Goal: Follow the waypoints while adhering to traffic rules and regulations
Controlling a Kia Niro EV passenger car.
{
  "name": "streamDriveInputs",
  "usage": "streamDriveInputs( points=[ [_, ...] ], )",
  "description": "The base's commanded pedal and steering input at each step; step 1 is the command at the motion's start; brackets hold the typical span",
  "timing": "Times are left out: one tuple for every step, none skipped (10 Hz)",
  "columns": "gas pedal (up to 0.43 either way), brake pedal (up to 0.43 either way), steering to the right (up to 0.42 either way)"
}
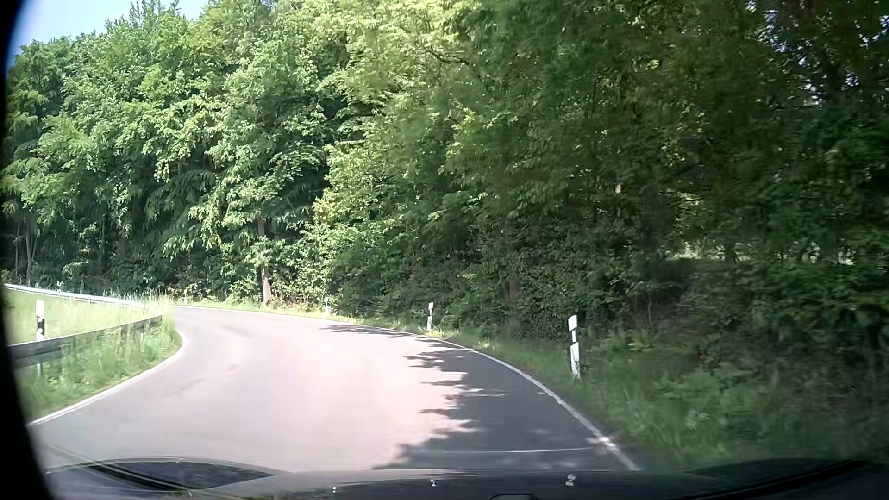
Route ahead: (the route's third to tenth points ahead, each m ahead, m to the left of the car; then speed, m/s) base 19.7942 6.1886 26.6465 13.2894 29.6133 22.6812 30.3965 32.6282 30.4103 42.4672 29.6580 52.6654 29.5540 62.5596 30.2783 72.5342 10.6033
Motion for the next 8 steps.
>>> streamDriveInputs(
  points=[
    [0.209, 0.000, -0.061],
    [0.209, 0.000, -0.073],
    [0.209, 0.000, -0.084],
    [0.209, 0.000, -0.099],
    [0.209, 0.000, -0.112],
    [0.209, 0.000, -0.129],
    [0.209, 0.000, -0.140],
    [0.209, 0.000, -0.150]
  ],
)
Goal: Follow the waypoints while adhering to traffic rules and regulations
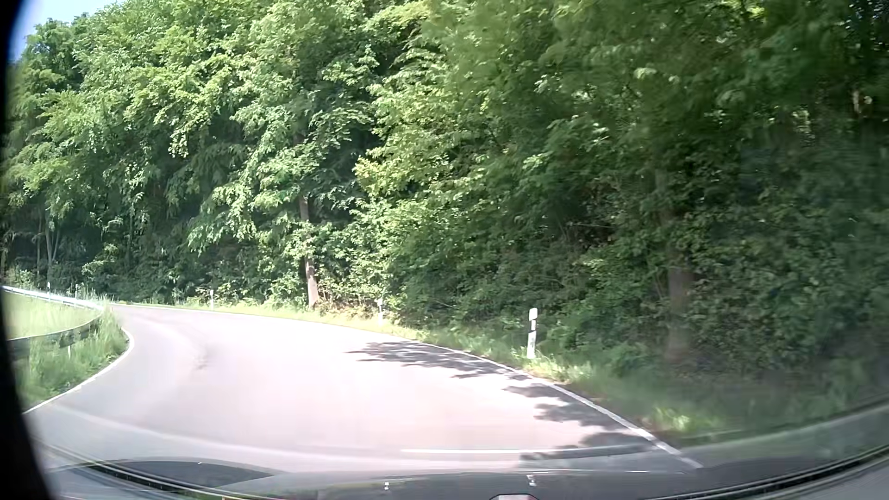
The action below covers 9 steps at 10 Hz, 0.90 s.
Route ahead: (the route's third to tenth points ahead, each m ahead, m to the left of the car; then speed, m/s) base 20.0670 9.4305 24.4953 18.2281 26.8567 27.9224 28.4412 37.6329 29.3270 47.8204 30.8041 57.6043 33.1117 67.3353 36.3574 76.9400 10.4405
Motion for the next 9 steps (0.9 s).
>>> streamDriveInputs(
  points=[
    [0.197, 0.000, -0.159],
    [0.197, 0.000, -0.165],
    [0.197, 0.000, -0.171],
    [0.197, 0.000, -0.172],
    [0.197, 0.000, -0.172],
    [0.197, 0.000, -0.172],
    [0.197, 0.000, -0.172],
    [0.197, 0.000, -0.172],
    [0.197, 0.000, -0.172]
  ],
)
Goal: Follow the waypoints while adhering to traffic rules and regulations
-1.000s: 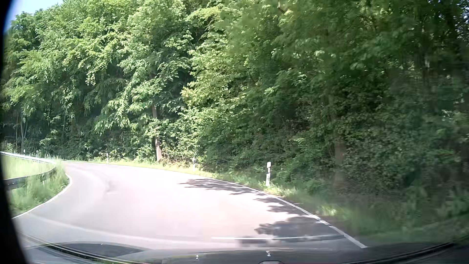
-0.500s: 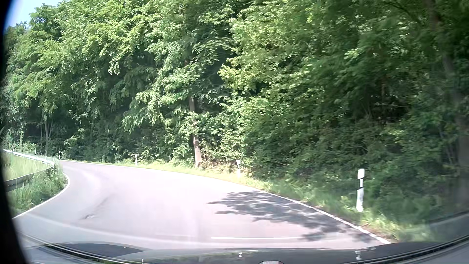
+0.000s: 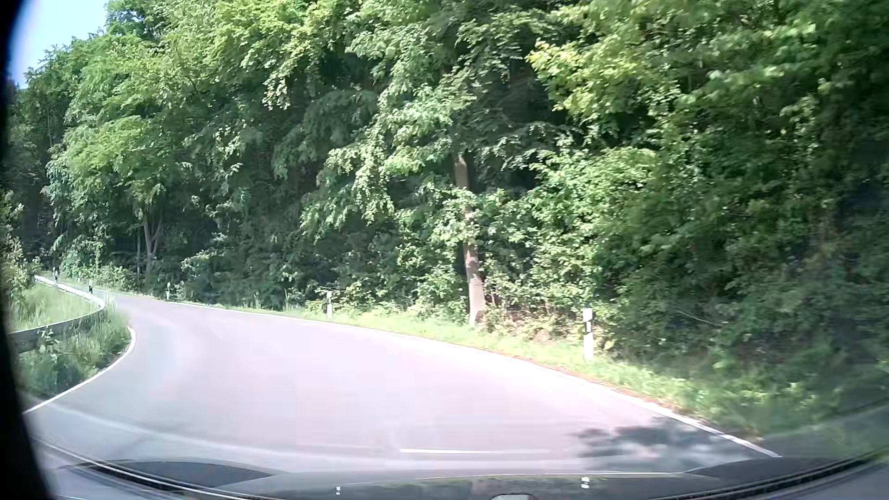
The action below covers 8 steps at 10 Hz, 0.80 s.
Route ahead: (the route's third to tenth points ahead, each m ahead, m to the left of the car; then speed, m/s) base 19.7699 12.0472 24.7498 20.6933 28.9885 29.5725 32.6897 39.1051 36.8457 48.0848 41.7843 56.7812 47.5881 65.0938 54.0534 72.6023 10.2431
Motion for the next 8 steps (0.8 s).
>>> streamDriveInputs(
  points=[
    [0.197, 0.000, -0.172],
    [0.197, 0.000, -0.171],
    [0.197, 0.000, -0.171],
    [0.197, 0.000, -0.172],
    [0.197, 0.000, -0.174],
    [0.197, 0.000, -0.172],
    [0.209, 0.000, -0.169],
    [0.209, 0.000, -0.169]
  ],
)
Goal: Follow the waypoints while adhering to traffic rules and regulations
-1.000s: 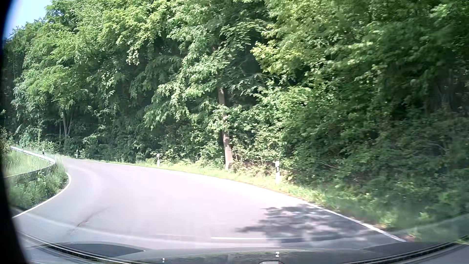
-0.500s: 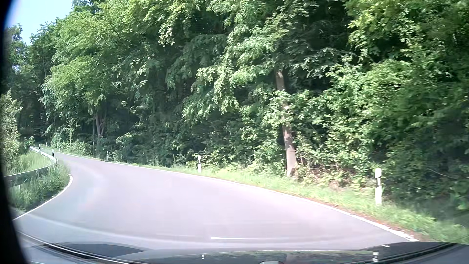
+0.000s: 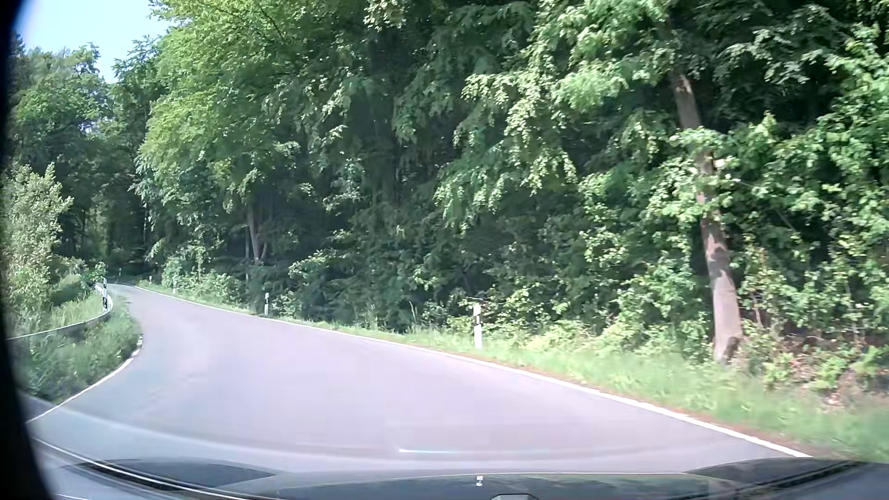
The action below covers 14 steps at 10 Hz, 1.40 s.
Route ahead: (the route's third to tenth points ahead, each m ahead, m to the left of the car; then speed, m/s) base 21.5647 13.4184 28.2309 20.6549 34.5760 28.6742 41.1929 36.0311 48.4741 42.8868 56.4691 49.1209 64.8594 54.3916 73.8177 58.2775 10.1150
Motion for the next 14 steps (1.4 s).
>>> streamDriveInputs(
  points=[
    [0.220, 0.000, -0.172],
    [0.220, 0.000, -0.175],
    [0.228, 0.000, -0.178],
    [0.240, 0.000, -0.179],
    [0.240, 0.000, -0.180],
    [0.240, 0.000, -0.180],
    [0.240, 0.000, -0.180],
    [0.240, 0.000, -0.177],
    [0.240, 0.000, -0.173],
    [0.248, 0.000, -0.170],
    [0.248, 0.000, -0.166],
    [0.248, 0.000, -0.158],
    [0.248, 0.000, -0.149],
    [0.248, 0.000, -0.144]
  ],
)
